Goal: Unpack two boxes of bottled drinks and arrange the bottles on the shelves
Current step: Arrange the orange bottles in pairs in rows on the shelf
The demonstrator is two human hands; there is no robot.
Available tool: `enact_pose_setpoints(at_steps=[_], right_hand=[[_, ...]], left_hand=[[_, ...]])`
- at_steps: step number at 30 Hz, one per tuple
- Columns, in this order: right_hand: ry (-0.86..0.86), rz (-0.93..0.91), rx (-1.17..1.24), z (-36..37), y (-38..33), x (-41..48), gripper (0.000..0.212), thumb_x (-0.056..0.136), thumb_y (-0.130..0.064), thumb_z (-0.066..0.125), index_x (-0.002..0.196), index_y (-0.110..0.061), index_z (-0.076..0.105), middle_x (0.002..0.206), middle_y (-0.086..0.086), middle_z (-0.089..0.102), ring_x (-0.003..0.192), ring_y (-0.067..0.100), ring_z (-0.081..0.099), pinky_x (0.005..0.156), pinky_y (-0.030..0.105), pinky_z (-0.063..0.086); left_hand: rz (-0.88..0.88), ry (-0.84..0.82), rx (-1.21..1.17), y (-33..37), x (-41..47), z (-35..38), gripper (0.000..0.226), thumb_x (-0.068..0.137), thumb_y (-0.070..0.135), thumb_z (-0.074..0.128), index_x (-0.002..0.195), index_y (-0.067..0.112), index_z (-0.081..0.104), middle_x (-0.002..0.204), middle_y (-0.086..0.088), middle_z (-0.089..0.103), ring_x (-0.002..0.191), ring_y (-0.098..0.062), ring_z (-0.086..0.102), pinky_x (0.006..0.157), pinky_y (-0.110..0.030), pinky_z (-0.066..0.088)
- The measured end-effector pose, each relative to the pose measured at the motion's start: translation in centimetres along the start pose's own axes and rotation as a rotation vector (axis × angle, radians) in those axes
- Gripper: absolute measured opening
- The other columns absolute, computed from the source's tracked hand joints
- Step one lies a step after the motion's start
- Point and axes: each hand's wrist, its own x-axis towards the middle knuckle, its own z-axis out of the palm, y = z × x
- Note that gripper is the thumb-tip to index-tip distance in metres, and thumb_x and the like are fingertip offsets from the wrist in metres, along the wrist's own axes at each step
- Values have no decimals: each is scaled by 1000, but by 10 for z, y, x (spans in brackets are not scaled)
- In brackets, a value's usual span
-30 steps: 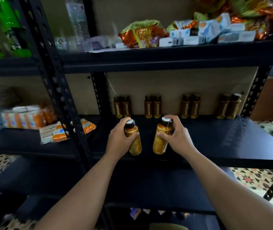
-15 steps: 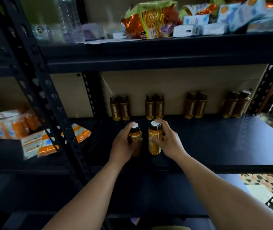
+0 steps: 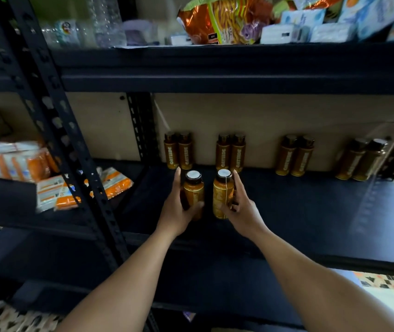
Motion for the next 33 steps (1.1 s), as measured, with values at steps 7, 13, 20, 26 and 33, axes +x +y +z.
enact_pose_setpoints(at_steps=[7, 13, 20, 26, 33], right_hand=[[4, 52, 46, 5, 18, 3, 109, 91, -35, 76, 159, -52, -8, 157, -10, 43, 138, 6, 41, 115, 37, 36], [6, 58, 77, 2, 29, 3, 109, 92, -25, 76, 158, -53, -7, 154, -8, 50, 140, 14, 49, 117, 41, 38], [-7, -6, 0, 4, 30, 3, 106, 94, -21, 73, 158, -54, -4, 143, -29, 41, 131, 1, 47, 106, 25, 39], [-10, 8, -4, 6, 34, 4, 109, 92, -21, 76, 160, -50, -5, 129, -46, 38, 129, -4, 45, 108, 26, 37], [-1, 15, 4, 5, 33, 2, 110, 93, -19, 75, 160, -47, -8, 130, -39, 42, 110, -22, 48, 92, 5, 36]], left_hand=[[-87, -26, -86, -20, -5, 15, 114, 87, 31, 79, 158, 45, -8, 125, 48, 34, 132, 2, 38, 105, -25, 34], [-58, -60, -46, -26, -2, 14, 110, 88, 32, 77, 158, 48, -7, 122, 61, 36, 117, 30, 37, 101, -10, 31], [-34, -37, -14, -20, -6, 16, 108, 89, 34, 76, 151, 59, -9, 130, 55, 28, 133, 10, 32, 108, -19, 30], [-59, -13, -39, -20, -9, 15, 115, 89, 34, 77, 154, 52, -16, 141, 33, 30, 132, 4, 30, 109, -28, 30], [-91, 11, -58, -17, -9, 15, 123, 83, 35, 82, 153, 54, -18, 155, 19, 32, 134, 3, 28, 106, -29, 31]])
